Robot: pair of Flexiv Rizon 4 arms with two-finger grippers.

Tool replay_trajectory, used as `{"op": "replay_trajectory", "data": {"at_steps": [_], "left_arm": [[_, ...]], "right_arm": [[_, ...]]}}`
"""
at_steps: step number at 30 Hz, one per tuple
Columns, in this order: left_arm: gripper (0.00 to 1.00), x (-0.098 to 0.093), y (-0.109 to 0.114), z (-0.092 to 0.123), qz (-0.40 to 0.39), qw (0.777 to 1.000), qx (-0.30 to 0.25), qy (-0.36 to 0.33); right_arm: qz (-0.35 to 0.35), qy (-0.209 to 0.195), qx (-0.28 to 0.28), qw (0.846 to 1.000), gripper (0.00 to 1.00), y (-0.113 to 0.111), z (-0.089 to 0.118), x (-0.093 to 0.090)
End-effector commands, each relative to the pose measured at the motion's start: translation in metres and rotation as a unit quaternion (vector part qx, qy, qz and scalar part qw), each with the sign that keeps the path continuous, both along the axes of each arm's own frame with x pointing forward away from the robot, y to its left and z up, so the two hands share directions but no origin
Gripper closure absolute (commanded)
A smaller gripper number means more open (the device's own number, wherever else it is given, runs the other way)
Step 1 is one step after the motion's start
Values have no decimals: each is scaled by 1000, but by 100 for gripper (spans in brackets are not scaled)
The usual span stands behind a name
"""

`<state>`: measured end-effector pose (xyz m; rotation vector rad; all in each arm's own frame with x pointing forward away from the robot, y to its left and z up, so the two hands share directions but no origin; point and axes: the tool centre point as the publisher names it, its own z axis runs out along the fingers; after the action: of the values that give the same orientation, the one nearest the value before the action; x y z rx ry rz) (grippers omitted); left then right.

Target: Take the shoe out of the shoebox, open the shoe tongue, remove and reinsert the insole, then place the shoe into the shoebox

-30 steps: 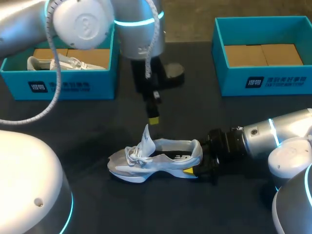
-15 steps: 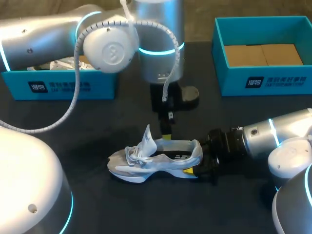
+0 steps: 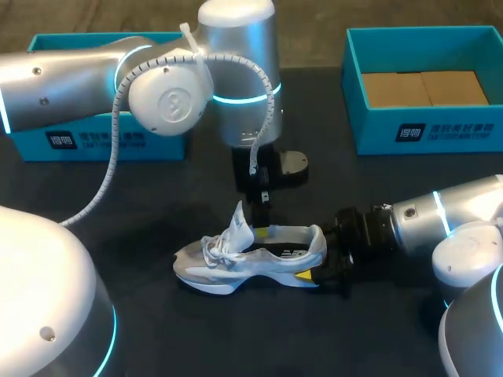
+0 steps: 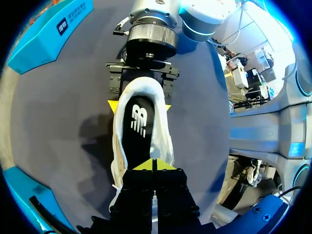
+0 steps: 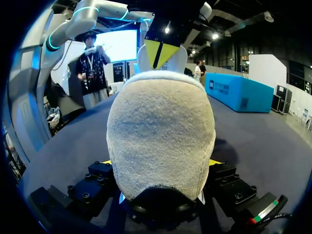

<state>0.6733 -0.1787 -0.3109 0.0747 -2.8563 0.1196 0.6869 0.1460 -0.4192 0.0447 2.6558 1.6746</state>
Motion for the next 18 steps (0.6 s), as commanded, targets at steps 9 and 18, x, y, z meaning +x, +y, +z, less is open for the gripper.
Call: {"op": "replay_trajectory", "data": {"at_steps": [9,18], "left_arm": [[100,-1,-14,-17,-22,1000,-7,6],[100,-3,-25,-51,-26,1000,0,16]], "right_arm": [[0,0,-2,1000,100,3,-2,0],[0,0,-2,1000,100,3,-2,0]]}}
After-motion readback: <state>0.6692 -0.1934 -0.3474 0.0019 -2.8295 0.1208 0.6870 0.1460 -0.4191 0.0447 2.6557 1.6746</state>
